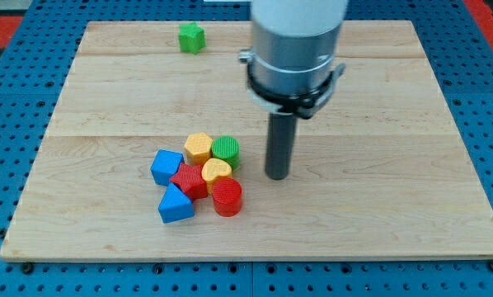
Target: Push the red circle into the red star
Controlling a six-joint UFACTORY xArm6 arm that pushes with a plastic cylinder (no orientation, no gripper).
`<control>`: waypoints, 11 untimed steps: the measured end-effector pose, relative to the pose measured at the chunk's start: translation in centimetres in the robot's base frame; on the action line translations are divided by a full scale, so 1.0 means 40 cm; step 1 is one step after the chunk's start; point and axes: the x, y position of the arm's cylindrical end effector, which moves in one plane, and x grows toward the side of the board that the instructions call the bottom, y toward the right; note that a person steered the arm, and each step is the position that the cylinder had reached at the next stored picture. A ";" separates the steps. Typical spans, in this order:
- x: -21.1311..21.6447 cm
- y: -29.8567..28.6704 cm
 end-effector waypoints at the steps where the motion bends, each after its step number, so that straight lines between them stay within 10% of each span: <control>1: 0.030 0.016; 11: 0.187 -0.286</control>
